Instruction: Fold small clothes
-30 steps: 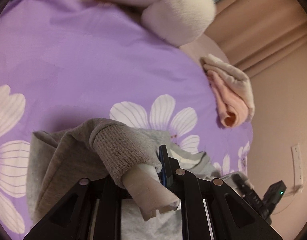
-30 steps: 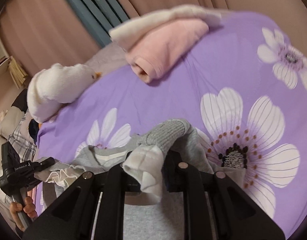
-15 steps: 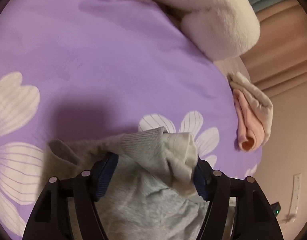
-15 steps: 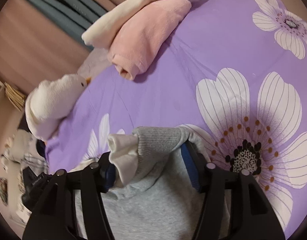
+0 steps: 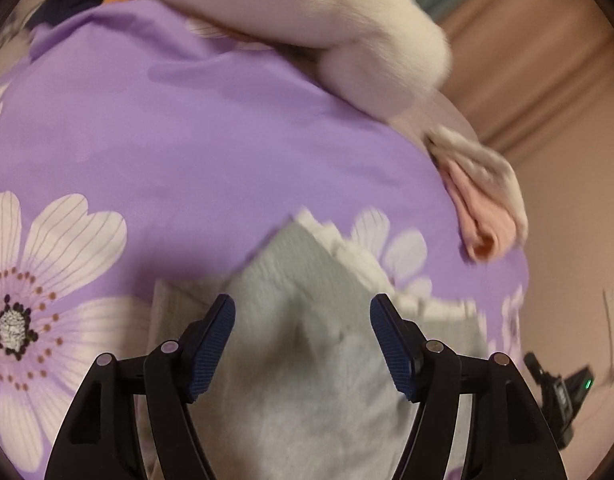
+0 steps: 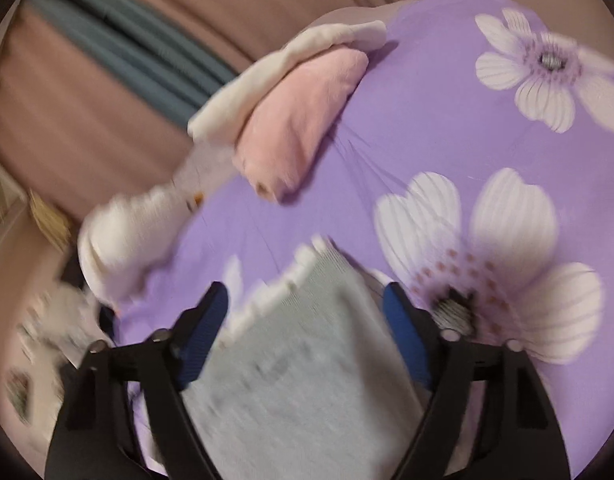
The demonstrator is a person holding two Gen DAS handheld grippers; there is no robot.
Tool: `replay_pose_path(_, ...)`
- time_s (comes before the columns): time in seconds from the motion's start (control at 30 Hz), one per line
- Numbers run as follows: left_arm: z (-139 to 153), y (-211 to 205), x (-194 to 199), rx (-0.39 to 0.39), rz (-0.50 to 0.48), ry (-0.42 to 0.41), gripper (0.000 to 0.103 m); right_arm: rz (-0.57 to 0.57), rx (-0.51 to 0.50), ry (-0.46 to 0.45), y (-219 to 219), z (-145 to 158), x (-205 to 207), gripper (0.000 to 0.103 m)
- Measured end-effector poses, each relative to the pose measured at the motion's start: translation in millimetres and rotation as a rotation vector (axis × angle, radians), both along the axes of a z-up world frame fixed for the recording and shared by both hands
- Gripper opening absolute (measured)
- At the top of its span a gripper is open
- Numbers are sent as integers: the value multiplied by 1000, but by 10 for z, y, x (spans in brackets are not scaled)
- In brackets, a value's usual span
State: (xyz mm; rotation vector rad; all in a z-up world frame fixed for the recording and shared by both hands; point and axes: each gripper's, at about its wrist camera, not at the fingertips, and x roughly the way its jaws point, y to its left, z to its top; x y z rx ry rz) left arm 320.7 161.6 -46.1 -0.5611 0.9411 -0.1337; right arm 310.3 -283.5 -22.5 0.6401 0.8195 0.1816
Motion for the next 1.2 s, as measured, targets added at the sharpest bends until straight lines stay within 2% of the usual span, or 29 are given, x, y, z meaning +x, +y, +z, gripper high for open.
replay_pose_path(0.07, -11, -124, -172, 40, -58, -25, 69, 59, -85, -18, 102, 28, -200, 52)
replay_pose_path(0.17, -50, -364, -431, 140, -141, -63, 68, 134, -191, -44, 224, -1, -504, 39)
replay_pose_path(0.2, -71, -456, -533, 196, -166, -76, 68, 157, -220, -53, 276, -11, -597, 38)
replay_pose_path(0.33, -189, -620, -745, 326, -179, -92, 66, 214, -330, -51, 367, -159, -791, 30)
replay_pose_path(0.5, -469, -656, -828, 376, -179, -21, 66, 203, -443, 20, 377, -451, -888, 25)
replay_pose_path(0.57, -571, -636, -882, 374, -177, 0, 66, 191, -446, 38, 337, -548, -924, 25)
replay_pose_path(0.73, -549, -644, -1041, 402, -191, -12, 66, 174, -473, 36, 373, -547, -1001, 25)
replay_pose_path(0.9, -490, -637, -1261, 407, -189, -22, 66, 155, -443, 27, 394, -392, -1162, 29)
replay_pose_path(1.07, -400, -616, -1467, 417, -170, -19, 66, 155, -398, -4, 441, -277, -1455, 48)
replay_pose_path(1.2, -321, -651, -1609, 440, -165, -23, 66, 155, -373, -24, 470, -219, -1698, 56)
